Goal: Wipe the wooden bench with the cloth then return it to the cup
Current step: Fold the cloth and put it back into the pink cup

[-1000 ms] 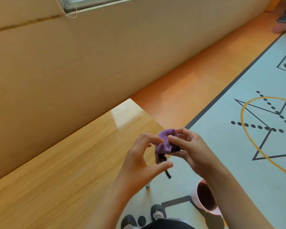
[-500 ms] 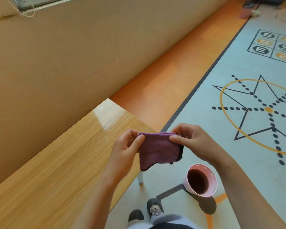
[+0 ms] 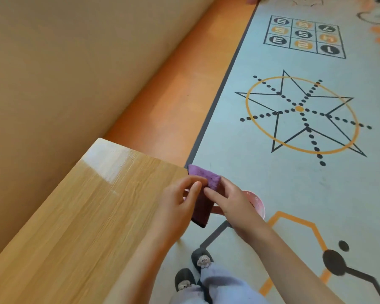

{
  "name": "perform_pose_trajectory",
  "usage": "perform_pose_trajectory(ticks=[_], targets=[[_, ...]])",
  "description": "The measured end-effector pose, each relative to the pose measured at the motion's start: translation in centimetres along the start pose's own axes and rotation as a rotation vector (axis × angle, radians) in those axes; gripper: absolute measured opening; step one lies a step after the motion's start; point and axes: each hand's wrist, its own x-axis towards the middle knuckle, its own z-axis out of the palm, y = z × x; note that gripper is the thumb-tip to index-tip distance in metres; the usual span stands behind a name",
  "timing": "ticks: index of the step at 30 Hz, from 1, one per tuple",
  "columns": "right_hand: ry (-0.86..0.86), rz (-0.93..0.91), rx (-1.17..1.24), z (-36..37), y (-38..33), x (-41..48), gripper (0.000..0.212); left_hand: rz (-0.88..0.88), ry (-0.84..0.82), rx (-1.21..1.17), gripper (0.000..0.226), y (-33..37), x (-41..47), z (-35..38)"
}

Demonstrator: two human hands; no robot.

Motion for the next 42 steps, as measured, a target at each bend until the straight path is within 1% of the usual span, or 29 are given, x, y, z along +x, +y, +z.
perform_pose_trajectory(ticks=[2,3,4,5,6,7,8,9,10,11,12,14,16,17,20,22,24,26,28,29,32,34,36,38,42], targets=[[0.057,0.028,0.034,-0.8,0.8,-0.3,0.020,0.085,0.079,0.107,0.015,-0.8,-0.2,0.6],[0.068,0.047,0.059,-1.4,1.1,-0.5,0.022,0.069,0.132,0.105,0.012,-1.6,-0.1,1.0],[0.060,0.068,0.092,-1.9,1.3,-0.6,0.022,-0.020,0.149,0.034,0.012,-2.5,0.1,1.4],[0.038,0.092,0.130,-2.6,1.6,-0.8,0.023,-0.179,0.098,-0.102,0.017,-3.0,0.4,1.9],[0.014,0.118,0.168,-3.3,1.8,-0.8,0.023,-0.364,-0.023,-0.277,0.031,-3.6,0.8,2.4],[-0.009,0.142,0.199,-4.1,2.0,-0.9,0.023,-0.513,-0.164,-0.443,0.047,-4.2,1.2,3.0],[-0.026,0.158,0.221,-4.9,2.2,-1.0,0.024,-0.620,-0.290,-0.581,0.057,-4.6,1.3,3.6],[-0.036,0.167,0.234,-5.8,2.5,-0.9,0.024,-0.660,-0.388,-0.667,0.061,-4.7,1.3,4.2],[-0.038,0.172,0.240,-6.7,2.8,-0.8,0.024,-0.658,-0.465,-0.720,0.061,-4.7,1.2,4.9],[-0.033,0.177,0.241,-7.7,3.1,-0.6,0.025,-0.648,-0.503,-0.735,0.058,-4.7,1.2,5.7],[-0.022,0.182,0.240,-8.7,3.4,-0.4,0.025,-0.642,-0.508,-0.736,0.054,-4.6,1.4,6.5],[0.025,0.196,0.216,-11.1,4.1,0.2,0.024,-0.624,-0.437,-0.672,0.044,-4.5,2.0,8.3],[0.078,0.211,0.166,-13.8,4.7,0.9,0.024,-0.585,-0.355,-0.548,0.020,-4.3,3.3,10.4],[0.094,0.219,0.148,-15.2,5.0,1.3,0.024,-0.568,-0.339,-0.490,0.015,-4.2,4.0,11.5],[0.144,0.247,0.160,-19.0,6.3,2.8,0.024,-0.585,-0.360,-0.394,0.018,-4.6,6.2,15.1],[0.196,0.258,0.231,-21.4,7.5,4.1,0.021,-0.614,-0.389,-0.374,0.019,-5.3,8.0,17.7],[0.217,0.284,0.361,-23.5,9.2,5.7,0.017,-0.645,-0.396,-0.413,0.019,-6.3,9.8,20.3],[0.187,0.350,0.440,-25.3,11.5,7.2,0.020,-0.685,-0.407,-0.487,0.019,-7.8,11.5,22.9],[0.170,0.411,0.412,-26.8,14.5,8.7,0.023,-0.726,-0.442,-0.510,0.021,-10.0,12.8,25.4],[0.181,0.425,0.386,-27.5,16.1,9.6,0.025,-0.737,-0.462,-0.482,0.025,-11.3,13.3,26.6],[0.284,0.437,0.294,-28.9,21.3,12.4,0.033,-0.753,-0.527,-0.358,0.038,-15.6,14.2,29.7],[0.339,0.446,0.233,-29.2,24.8,14.3,0.036,-0.756,-0.545,-0.299,0.042,-19.1,14.5,31.7],[0.372,0.456,0.190,-29.3,28.8,16.2,0.036,-0.747,-0.530,-0.240,0.041,-22.7,14.8,33.6],[0.405,0.458,0.160,-29.4,32.9,17.9,0.034,-0.754,-0.518,-0.196,0.034,-26.4,14.9,35.6],[0.463,0.454,0.107,-29.7,40.8,21.2,0.027,-0.807,-0.524,-0.186,0.026,-34.6,15.0,39.1]])
